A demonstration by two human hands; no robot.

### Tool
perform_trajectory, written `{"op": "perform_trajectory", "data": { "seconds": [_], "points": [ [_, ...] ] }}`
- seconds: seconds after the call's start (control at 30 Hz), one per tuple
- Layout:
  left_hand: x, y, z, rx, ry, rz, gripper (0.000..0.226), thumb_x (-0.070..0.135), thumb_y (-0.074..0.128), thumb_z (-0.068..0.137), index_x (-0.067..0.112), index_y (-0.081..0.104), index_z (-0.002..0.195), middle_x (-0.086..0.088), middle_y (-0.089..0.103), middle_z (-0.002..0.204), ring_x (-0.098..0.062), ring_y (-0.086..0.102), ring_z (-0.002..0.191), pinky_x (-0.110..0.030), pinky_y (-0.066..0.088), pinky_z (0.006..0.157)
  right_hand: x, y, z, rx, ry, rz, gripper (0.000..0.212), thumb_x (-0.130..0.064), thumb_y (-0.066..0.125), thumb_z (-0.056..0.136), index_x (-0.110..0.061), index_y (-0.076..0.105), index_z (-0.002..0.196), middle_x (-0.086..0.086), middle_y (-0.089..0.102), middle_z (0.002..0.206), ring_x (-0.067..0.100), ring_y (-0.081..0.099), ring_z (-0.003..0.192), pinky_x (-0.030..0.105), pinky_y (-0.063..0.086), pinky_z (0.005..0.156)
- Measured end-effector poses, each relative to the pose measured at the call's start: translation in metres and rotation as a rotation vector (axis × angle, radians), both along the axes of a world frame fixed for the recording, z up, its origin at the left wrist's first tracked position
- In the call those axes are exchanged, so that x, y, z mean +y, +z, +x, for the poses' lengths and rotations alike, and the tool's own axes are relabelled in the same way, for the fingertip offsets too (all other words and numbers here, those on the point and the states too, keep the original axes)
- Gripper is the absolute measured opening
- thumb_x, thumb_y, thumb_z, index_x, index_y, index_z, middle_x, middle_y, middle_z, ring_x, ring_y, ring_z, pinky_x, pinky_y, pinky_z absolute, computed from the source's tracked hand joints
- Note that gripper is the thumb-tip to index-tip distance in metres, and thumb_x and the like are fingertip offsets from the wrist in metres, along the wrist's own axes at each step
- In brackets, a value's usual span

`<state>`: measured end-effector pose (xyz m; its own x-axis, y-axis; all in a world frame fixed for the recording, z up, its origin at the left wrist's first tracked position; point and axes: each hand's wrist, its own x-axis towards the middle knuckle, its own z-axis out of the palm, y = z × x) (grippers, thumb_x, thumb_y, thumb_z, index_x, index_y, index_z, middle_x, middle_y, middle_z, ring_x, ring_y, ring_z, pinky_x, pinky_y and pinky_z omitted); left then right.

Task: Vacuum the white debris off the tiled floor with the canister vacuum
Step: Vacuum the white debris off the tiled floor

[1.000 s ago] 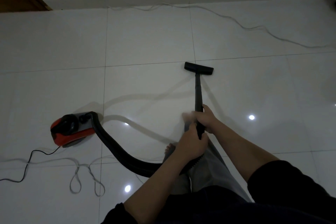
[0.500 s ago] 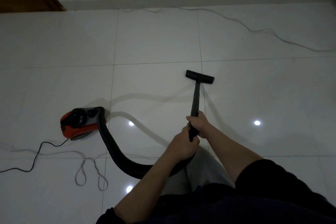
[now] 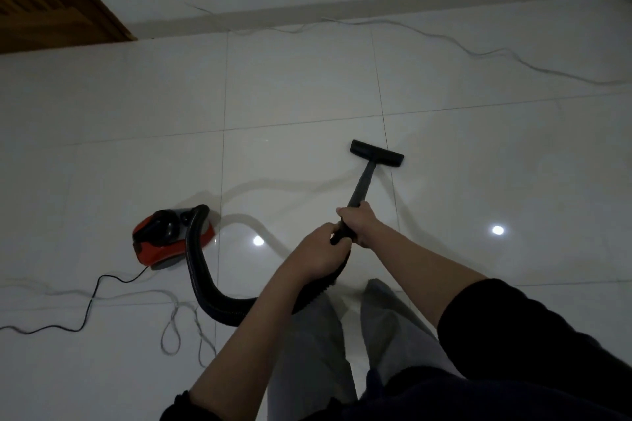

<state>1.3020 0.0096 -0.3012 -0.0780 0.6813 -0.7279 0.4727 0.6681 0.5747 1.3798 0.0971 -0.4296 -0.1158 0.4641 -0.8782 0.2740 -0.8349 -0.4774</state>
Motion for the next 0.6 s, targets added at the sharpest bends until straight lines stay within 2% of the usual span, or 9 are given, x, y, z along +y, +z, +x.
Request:
{"op": "perform_trajectory", "data": {
  "seconds": [0.1, 0.23, 0.3, 0.4, 0.53, 0.6],
  "points": [
    [-0.009, 0.006, -0.034, -0.021, 0.017, 0.002, 0.031, 0.035, 0.044, 0.088, 0.016, 0.054, 0.111, -0.008, 0.063, 0.087, -0.021, 0.059, 0.068, -0.05, 0.057, 0.077, -0.008, 0.002, -0.032, 0.005, -0.019, -0.016, 0.064, -0.012, 0.057, 0.094, -0.007, 0.022, 0.147, 0.02, 0.054, 0.119, 0.031, 0.058, 0.091, 0.039, 0.053, 0.068],
    [-0.029, 0.017, -0.091, -0.054, 0.062, -0.019, 0.029, 0.032, 0.046, 0.091, 0.016, 0.052, 0.115, -0.008, 0.064, 0.085, -0.023, 0.064, 0.061, -0.043, 0.058, 0.067, -0.027, 0.006, -0.092, -0.003, -0.01, -0.018, 0.059, -0.012, 0.057, 0.094, -0.005, 0.026, 0.144, 0.02, 0.054, 0.115, 0.031, 0.058, 0.089, 0.036, 0.05, 0.057],
    [-0.039, 0.02, -0.124, -0.056, 0.055, -0.019, 0.028, 0.031, 0.047, 0.093, 0.016, 0.051, 0.116, -0.009, 0.064, 0.085, -0.025, 0.064, 0.062, -0.043, 0.058, 0.067, -0.038, 0.009, -0.126, 0.006, -0.01, -0.02, 0.054, -0.013, 0.057, 0.094, -0.004, 0.031, 0.14, 0.018, 0.054, 0.112, 0.03, 0.057, 0.087, 0.034, 0.047, 0.052],
    [-0.054, 0.028, -0.17, -0.042, 0.047, -0.029, 0.029, 0.032, 0.047, 0.093, 0.017, 0.051, 0.117, -0.009, 0.064, 0.085, -0.026, 0.064, 0.063, -0.045, 0.058, 0.07, -0.055, 0.009, -0.173, 0.013, -0.01, -0.043, 0.046, -0.012, 0.057, 0.094, -0.001, 0.038, 0.134, 0.017, 0.052, 0.108, 0.031, 0.056, 0.087, 0.033, 0.046, 0.051],
    [-0.081, 0.033, -0.237, -0.003, 0.05, -0.035, 0.031, 0.031, 0.048, 0.093, 0.015, 0.052, 0.118, -0.011, 0.065, 0.083, -0.022, 0.063, 0.053, -0.04, 0.057, 0.064, -0.08, 0.014, -0.242, 0.049, -0.006, -0.056, 0.035, -0.009, 0.056, 0.095, 0.002, 0.043, 0.125, 0.013, 0.05, 0.088, 0.023, 0.055, 0.07, 0.032, 0.045, 0.05],
    [-0.09, 0.034, -0.268, -0.004, 0.053, -0.036, 0.031, 0.032, 0.048, 0.093, 0.014, 0.052, 0.118, -0.012, 0.065, 0.084, -0.021, 0.063, 0.053, -0.039, 0.057, 0.063, -0.089, 0.015, -0.273, 0.066, 0.004, -0.058, 0.038, -0.009, 0.056, 0.095, 0.001, 0.041, 0.128, 0.012, 0.05, 0.091, 0.021, 0.054, 0.071, 0.033, 0.046, 0.051]
  ]
}}
